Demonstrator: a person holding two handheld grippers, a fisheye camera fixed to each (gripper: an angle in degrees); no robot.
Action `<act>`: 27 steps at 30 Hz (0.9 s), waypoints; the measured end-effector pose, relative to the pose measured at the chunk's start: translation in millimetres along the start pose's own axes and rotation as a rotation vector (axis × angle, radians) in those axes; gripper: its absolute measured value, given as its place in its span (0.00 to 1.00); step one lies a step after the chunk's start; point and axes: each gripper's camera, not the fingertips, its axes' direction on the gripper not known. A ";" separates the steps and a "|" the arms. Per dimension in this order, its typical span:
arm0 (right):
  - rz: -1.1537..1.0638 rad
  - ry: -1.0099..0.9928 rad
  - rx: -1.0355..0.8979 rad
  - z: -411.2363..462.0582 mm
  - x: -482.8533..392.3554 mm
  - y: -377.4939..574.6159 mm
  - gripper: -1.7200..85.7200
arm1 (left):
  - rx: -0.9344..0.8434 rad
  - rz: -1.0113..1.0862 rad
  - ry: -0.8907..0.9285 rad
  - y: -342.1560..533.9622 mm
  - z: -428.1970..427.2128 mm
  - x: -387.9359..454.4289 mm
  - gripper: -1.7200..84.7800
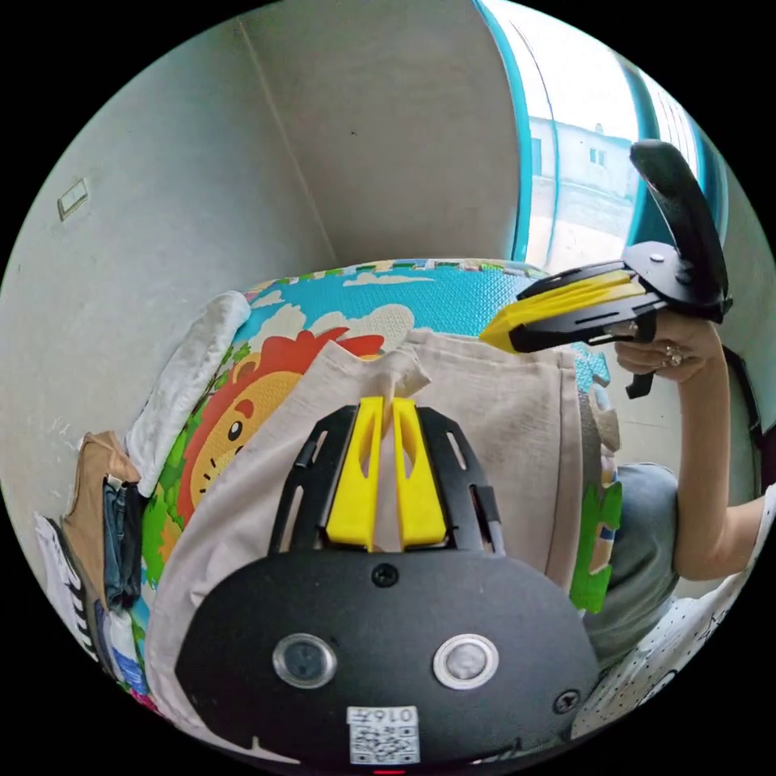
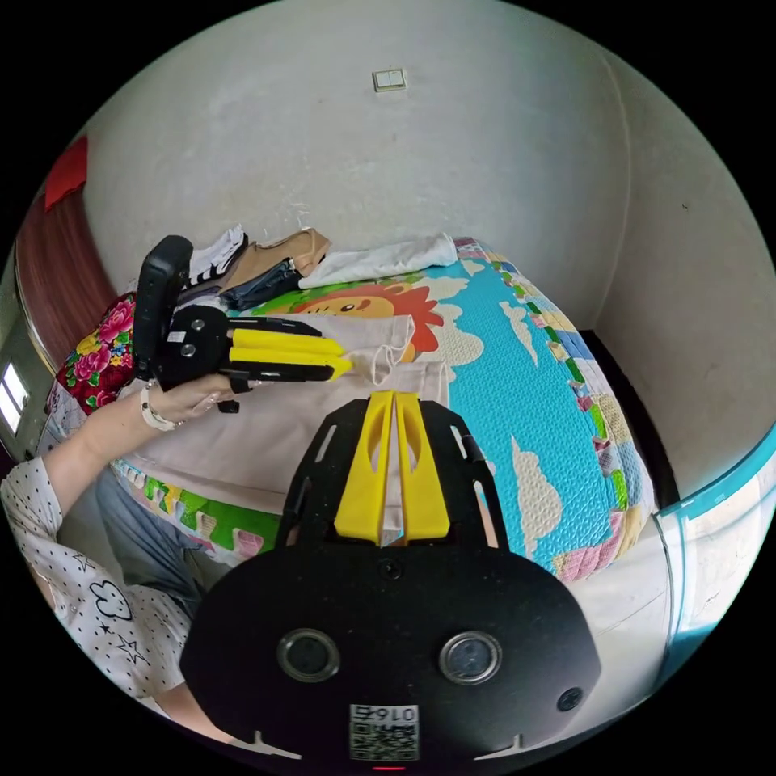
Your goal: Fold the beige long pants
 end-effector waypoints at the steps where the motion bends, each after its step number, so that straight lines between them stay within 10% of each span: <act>1: -0.002 0.002 -0.006 2.6 -0.8 -1.9 0.02 | 0.025 -0.047 0.014 5.0 -7.7 -5.1 0.01; 11: 0.009 0.145 -0.034 37.1 -2.3 -59.1 0.08 | 0.308 -0.420 0.154 65.6 -80.3 -106.4 0.01; 27: -0.015 0.005 -0.087 65.0 -6.5 -101.7 0.11 | -0.167 -0.187 0.373 -30.1 70.7 -170.7 0.04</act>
